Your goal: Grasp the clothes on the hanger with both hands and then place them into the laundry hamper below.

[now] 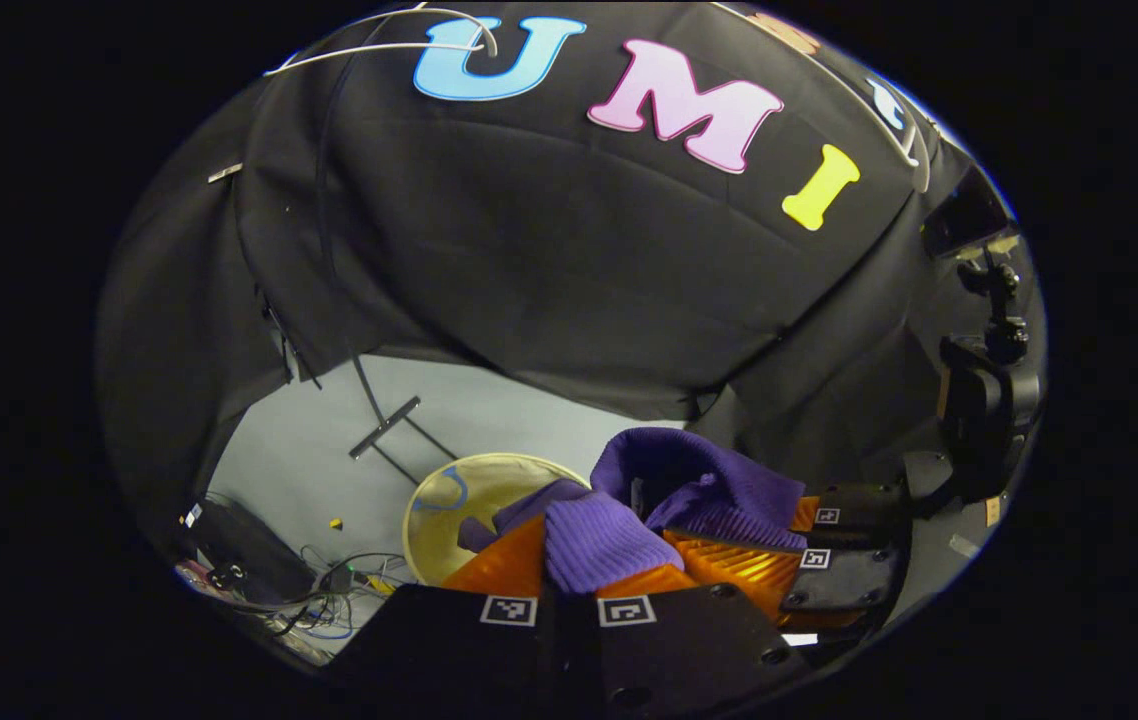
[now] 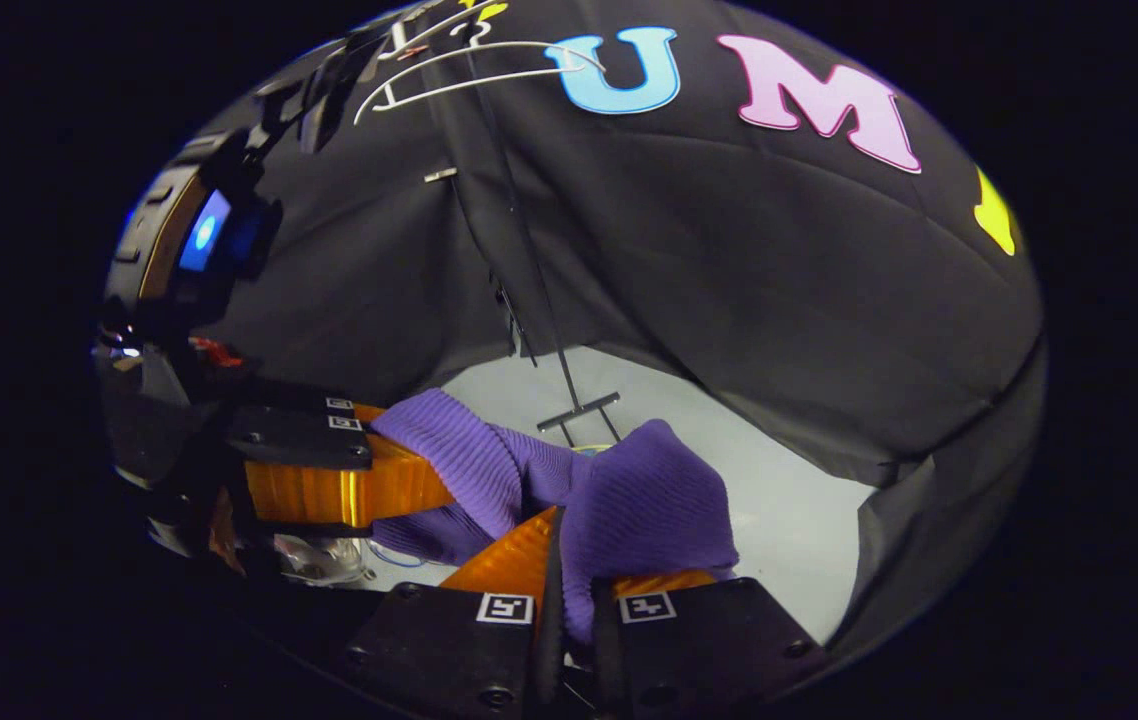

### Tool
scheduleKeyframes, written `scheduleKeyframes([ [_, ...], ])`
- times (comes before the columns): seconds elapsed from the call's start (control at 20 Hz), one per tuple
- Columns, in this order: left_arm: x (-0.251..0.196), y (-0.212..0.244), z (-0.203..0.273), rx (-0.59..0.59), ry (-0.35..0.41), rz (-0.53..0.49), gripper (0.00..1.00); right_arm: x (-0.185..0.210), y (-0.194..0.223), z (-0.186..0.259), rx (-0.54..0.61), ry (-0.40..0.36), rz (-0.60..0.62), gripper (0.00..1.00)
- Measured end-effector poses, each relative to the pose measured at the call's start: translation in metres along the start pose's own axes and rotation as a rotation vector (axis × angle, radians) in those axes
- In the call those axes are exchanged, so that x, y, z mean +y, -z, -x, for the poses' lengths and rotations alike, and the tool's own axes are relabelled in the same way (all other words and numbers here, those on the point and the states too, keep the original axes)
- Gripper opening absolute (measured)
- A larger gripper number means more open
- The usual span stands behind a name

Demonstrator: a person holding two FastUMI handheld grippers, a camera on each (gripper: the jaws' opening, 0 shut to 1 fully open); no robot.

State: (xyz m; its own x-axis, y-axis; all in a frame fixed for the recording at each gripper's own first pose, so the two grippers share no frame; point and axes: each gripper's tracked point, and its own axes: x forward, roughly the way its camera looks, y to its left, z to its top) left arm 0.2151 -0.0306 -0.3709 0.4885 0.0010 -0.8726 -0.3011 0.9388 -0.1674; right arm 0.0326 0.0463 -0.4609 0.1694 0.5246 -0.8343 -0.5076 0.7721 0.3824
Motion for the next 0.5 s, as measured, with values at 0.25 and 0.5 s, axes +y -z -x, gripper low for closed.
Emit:
scheduleKeyframes([
  [0.25,0.018,0.008,-0.007,0.023,-0.02,0.056,0.08,-0.002,0.016,-0.005,0.06,0.009,-0.035,0.17],
  [0.5,0.031,0.008,-0.005,0.023,-0.035,0.109,0.08,-0.006,0.024,-0.006,0.079,0.013,-0.063,0.17],
])
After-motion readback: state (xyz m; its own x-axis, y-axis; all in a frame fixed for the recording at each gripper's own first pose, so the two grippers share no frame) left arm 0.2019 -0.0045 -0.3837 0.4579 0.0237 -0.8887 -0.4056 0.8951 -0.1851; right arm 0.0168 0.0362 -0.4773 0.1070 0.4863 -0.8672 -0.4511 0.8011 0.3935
